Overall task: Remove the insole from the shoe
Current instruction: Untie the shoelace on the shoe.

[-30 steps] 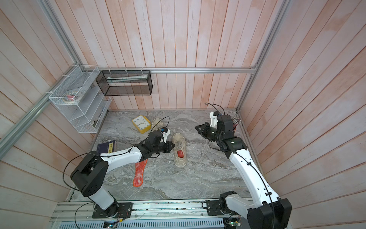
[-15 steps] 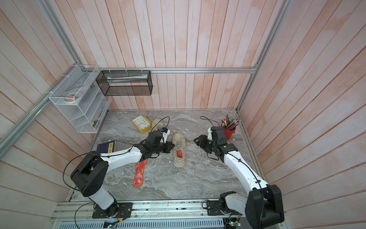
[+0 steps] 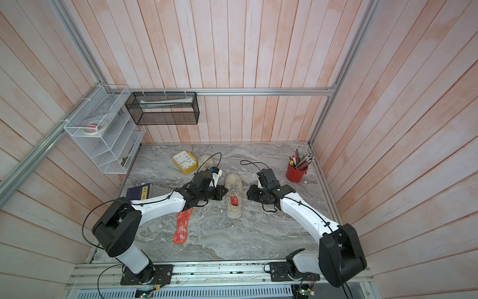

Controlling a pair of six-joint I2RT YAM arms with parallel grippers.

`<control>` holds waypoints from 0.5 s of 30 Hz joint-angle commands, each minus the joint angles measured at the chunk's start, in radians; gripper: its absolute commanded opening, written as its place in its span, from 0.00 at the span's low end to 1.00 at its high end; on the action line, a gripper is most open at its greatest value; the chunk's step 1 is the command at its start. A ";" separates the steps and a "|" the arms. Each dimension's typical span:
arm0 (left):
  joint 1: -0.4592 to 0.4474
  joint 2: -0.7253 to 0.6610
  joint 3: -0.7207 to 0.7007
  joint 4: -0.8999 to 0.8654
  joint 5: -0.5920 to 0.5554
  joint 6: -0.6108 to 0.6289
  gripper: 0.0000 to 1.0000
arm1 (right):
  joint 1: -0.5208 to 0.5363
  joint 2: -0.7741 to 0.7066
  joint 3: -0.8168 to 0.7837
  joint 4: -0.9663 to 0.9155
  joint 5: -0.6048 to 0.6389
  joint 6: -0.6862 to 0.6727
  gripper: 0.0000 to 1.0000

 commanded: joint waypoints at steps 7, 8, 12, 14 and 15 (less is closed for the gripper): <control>-0.008 0.004 0.012 0.005 0.008 -0.009 0.00 | 0.070 0.198 0.076 0.046 -0.061 -0.070 0.52; -0.009 0.004 0.013 0.005 0.008 -0.009 0.00 | 0.071 0.215 0.084 0.049 -0.054 -0.068 0.51; -0.012 0.001 0.012 0.006 0.012 -0.014 0.00 | 0.070 0.287 0.125 0.055 -0.062 -0.069 0.41; -0.014 -0.007 0.014 0.001 0.012 -0.018 0.00 | 0.070 0.311 0.138 0.062 -0.062 -0.056 0.32; -0.017 -0.015 0.014 -0.002 0.013 -0.020 0.00 | 0.071 0.316 0.142 0.066 -0.057 -0.047 0.27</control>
